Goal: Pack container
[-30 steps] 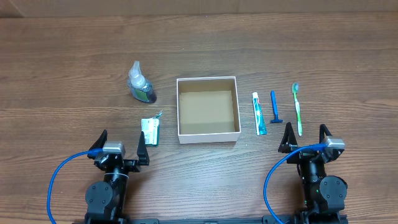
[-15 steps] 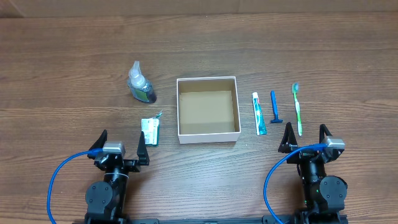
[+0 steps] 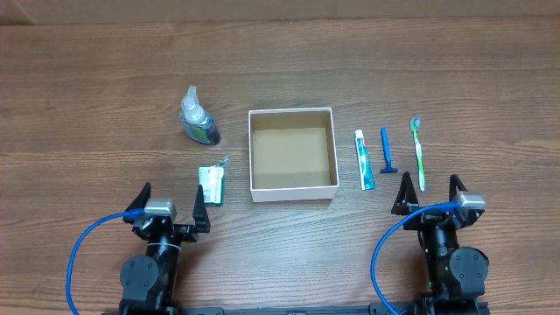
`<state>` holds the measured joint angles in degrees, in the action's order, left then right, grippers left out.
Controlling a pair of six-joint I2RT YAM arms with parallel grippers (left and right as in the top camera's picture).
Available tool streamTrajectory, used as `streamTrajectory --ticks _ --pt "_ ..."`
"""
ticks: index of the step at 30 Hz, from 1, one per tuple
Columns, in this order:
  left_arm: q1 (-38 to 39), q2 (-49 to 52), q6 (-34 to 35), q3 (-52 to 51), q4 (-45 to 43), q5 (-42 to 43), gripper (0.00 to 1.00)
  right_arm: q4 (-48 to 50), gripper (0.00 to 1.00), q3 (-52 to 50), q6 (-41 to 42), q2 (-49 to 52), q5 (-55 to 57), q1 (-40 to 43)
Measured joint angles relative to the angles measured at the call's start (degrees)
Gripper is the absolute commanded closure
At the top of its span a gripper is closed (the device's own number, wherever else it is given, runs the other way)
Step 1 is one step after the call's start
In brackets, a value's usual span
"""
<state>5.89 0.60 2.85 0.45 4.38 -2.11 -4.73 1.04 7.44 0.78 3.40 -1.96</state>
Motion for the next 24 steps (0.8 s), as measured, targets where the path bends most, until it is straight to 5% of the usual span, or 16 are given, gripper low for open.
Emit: streamTrajectory --ticks 3,15,24 --pt "0.0 0.0 2.2 0.0 0.0 1.7 0.00 0.0 0.00 0.0 0.0 0.0 0.0 0.0" --pt "0.0 0.0 31.5 0.0 -5.9 15.9 0.00 0.0 0.00 0.0 0.0 0.0 0.0 0.0" --pt "0.0 0.7 29.7 12.6 2.1 15.9 0.00 0.0 0.00 0.0 0.0 0.0 0.0 0.0"
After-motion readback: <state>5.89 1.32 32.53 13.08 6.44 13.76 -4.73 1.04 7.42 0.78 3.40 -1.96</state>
